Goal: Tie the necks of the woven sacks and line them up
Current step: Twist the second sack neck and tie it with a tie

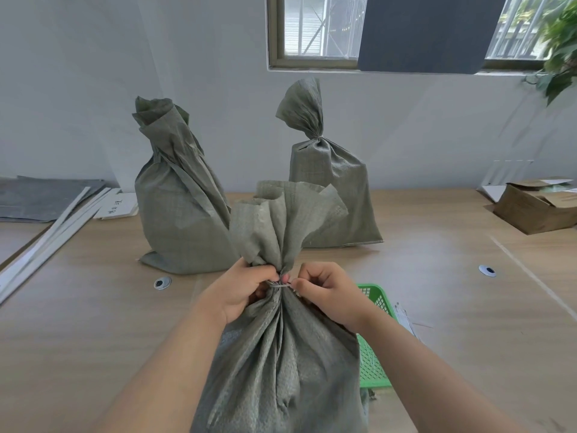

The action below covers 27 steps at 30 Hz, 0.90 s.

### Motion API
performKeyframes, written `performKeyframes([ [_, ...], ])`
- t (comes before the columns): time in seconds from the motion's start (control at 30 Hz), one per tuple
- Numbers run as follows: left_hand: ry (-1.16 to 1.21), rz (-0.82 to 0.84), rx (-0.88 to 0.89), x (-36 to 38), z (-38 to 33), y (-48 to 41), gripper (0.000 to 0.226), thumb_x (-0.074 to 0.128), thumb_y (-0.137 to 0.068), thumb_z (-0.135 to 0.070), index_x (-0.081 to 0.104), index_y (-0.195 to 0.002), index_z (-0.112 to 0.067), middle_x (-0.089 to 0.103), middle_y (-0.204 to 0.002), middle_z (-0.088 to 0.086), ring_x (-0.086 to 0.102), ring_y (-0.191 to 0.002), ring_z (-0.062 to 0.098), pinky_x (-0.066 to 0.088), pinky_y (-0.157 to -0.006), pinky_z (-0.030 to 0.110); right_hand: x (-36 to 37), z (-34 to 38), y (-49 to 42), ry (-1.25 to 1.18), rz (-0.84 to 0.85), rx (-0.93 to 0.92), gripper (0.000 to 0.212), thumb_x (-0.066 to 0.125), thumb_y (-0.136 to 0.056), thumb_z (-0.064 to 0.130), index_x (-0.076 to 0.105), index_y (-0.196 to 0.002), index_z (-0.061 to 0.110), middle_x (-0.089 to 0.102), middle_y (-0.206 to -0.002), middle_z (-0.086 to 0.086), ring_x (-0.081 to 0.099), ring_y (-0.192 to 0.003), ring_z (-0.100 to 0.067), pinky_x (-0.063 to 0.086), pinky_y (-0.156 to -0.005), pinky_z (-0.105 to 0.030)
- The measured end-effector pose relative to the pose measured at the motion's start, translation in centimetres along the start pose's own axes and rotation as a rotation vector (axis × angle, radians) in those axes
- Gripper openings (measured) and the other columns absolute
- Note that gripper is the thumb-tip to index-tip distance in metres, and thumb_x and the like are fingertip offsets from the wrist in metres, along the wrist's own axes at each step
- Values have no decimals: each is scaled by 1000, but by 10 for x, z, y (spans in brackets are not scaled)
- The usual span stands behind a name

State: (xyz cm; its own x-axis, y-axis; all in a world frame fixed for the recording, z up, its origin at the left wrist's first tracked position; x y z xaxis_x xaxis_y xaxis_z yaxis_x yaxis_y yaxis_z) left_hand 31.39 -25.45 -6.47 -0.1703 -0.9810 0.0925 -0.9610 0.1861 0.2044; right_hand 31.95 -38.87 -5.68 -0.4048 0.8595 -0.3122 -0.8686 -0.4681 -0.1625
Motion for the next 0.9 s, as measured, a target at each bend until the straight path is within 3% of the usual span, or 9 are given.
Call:
performKeyframes([
  [0.07,92,52,-37,2,5,0,45,54,-64,-4,65,-106,6,59,-68,3,49,-54,10,34,-45,18,0,-1,-1,-25,15,22,34,61,-94,14,47,-67,1,41,-60,-10,30,-57,-17,24,-52,-28],
  [0.13,157,100,-44,3,8,-1,47,58,-62,-2,68,-108,1,60,-67,2,54,-56,9,40,-50,18,-1,-1,-3,-42,26,37,33,62,-94,14,48,-67,0,44,-60,-11,31,-56,-17,25,-51,-27],
  [0.27,79,105,-44,1,10,-4,22,84,-53,-10,71,-68,-20,62,-68,-3,55,-74,14,42,-76,30,1,3,-6,-91,23,50,32,60,-94,8,50,-64,1,50,-57,-4,36,-55,-14,29,-54,-28],
  [0.37,88,62,-79,0,11,-4,23,90,-55,-4,74,-58,-20,66,-67,-4,54,-80,17,38,-89,38,2,4,-9,-151,-1,65,32,60,-92,13,52,-61,11,52,-57,-2,40,-59,-16,32,-60,-30],
  [0.5,114,3,-57,-1,8,-2,18,83,-58,-3,76,-57,-20,72,-69,-2,65,-75,12,46,-90,34,2,0,-11,-193,-22,108,37,59,-96,10,56,-60,17,57,-57,-5,45,-53,-12,37,-55,-23],
  [0.7,173,-20,1,-2,9,-3,7,77,-67,-9,75,-64,-16,73,-76,6,70,-80,15,52,-82,32,5,-8,-9,-512,-2,188,29,56,-99,10,62,-71,4,64,-64,-14,51,-50,-15,43,-52,-21],
  [0.9,305,-12,-66,-3,18,-6,23,75,-68,-8,74,-91,-10,71,-79,6,69,-79,18,57,-77,32,5,-13,-8,-674,77,242,30,50,-89,-15,72,-81,4,72,-79,-19,61,-59,-17,53,-60,-22],
])
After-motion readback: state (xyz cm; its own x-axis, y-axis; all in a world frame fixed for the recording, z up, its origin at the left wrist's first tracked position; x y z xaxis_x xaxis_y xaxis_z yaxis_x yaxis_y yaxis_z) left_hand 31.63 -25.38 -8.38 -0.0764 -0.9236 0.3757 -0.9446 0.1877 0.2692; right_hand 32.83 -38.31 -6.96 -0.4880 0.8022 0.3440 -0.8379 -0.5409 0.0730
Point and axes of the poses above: each hand's wrist, its own y-axis away from the middle knuckle, its own x-axis out of the palm, z = x × y, the point moved 8 cm from there along -y, towards the middle knuckle
